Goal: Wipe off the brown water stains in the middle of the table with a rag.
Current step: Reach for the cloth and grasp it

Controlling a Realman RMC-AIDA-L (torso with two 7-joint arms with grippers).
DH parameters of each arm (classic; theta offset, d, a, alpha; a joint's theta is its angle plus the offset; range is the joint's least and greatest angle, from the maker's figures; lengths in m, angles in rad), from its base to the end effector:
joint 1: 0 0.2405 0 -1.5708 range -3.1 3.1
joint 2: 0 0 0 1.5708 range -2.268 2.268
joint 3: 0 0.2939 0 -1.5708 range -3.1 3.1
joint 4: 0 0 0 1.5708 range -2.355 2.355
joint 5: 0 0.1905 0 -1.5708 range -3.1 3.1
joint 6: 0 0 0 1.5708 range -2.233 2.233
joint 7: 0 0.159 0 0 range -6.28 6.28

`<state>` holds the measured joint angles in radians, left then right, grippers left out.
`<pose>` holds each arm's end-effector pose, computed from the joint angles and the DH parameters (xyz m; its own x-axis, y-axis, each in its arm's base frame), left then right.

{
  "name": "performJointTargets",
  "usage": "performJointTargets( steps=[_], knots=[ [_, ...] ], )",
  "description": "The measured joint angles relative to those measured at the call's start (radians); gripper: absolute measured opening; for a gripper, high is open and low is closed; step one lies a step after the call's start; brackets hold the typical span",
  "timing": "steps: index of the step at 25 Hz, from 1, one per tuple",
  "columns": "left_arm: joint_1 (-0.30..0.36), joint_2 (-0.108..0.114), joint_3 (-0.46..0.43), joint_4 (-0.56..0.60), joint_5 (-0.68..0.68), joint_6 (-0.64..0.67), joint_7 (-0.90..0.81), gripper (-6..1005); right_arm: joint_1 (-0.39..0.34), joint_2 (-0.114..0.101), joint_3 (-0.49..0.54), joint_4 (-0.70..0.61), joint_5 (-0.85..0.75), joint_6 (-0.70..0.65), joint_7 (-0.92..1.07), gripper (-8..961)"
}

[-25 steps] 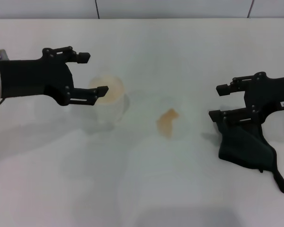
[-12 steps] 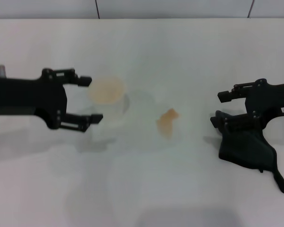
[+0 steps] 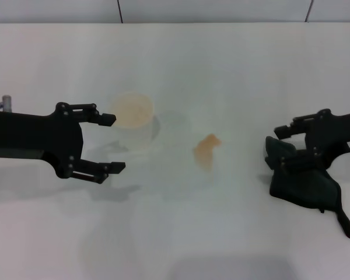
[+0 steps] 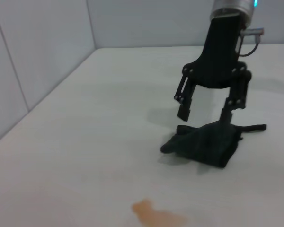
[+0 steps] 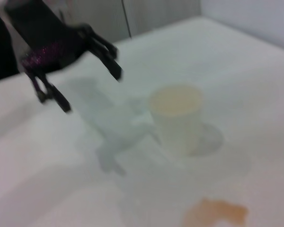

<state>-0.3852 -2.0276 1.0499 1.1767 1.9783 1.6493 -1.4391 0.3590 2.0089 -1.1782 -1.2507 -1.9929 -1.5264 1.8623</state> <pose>-0.2535 0.3122 0.0045 0.9797 0.0241 0.1988 0.0639 -0.9785 -0.1961 0.2528 0.3189 -0.0001 0.9165 -0.3536 -0.1873 -0.3872 -0.9016 -0.1927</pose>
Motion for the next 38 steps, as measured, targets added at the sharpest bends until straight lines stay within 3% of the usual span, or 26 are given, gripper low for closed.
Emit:
performJointTargets(
  steps=[9, 14, 38],
  knots=[
    [-0.007, 0.002, -0.003, 0.014, 0.001, 0.026, -0.052, 891, 0.025, -0.004, 0.007, -0.075, -0.222, -0.063, 0.126, 699],
    [-0.006, -0.002, -0.014, 0.016, 0.001, 0.027, -0.058, 890, 0.028, -0.004, 0.008, -0.089, -0.269, -0.079, 0.143, 694],
    [-0.014, -0.008, -0.014, 0.018, 0.001, 0.018, -0.058, 890, 0.034, 0.002, -0.084, -0.033, -0.294, 0.028, 0.144, 671]
  ],
)
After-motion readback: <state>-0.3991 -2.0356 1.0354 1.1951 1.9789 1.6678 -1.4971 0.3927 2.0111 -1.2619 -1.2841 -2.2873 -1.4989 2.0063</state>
